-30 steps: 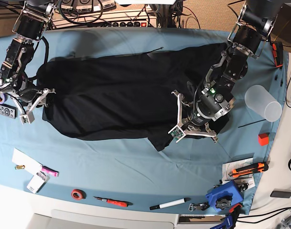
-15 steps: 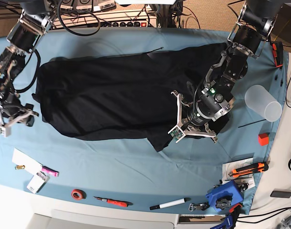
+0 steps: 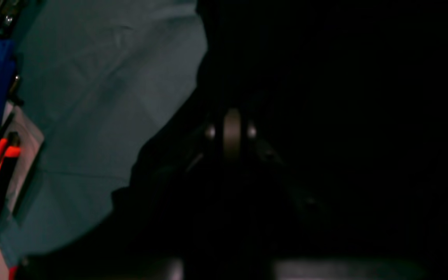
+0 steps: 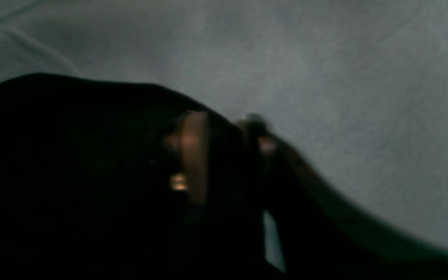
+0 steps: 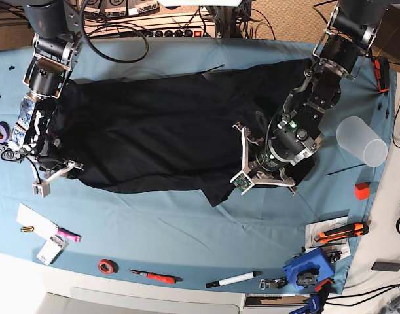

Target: Layout the t-shirt on the table in an organized manner, then fold the t-shirt properly

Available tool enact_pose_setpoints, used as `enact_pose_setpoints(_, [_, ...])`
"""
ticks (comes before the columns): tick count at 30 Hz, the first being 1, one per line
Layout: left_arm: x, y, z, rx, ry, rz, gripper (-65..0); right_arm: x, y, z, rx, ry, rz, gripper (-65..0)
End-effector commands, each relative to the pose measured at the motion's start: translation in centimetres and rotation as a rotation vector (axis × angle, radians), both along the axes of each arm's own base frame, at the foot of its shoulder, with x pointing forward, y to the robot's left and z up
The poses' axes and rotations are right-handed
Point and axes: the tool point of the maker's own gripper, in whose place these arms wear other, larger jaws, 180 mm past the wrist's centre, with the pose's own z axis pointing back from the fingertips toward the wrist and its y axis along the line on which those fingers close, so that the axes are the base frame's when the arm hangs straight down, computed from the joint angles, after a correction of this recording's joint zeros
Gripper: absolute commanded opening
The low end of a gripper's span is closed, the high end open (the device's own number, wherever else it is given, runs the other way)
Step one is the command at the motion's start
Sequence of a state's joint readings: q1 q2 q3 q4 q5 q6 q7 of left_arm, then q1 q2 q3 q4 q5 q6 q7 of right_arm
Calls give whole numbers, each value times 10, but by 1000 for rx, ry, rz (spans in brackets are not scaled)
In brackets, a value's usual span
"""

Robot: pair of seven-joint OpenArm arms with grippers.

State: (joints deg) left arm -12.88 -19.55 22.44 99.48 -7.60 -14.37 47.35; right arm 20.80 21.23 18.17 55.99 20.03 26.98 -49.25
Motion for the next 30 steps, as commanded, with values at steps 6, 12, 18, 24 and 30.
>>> enact_pose_setpoints(6, [14, 3, 20, 8, -78, 8, -650, 11, -12, 37, -125, -47, 30, -650])
enact_pose_setpoints(12, [40, 5, 53, -9, -168, 33, -650, 46, -9, 109, -195, -287, 43, -650])
enact_pose_setpoints(18, [61, 20, 78, 6, -203, 120, -650, 64, -2, 140, -158, -382, 56, -650])
enact_pose_setpoints(24, [51, 32, 61, 72, -101, 161, -650, 60, 29, 157, -71, -410, 177, -650])
enact_pose_setpoints(30, [31, 27, 62, 57, -92, 169, -650, 42, 45, 169, -98, -391, 242, -650])
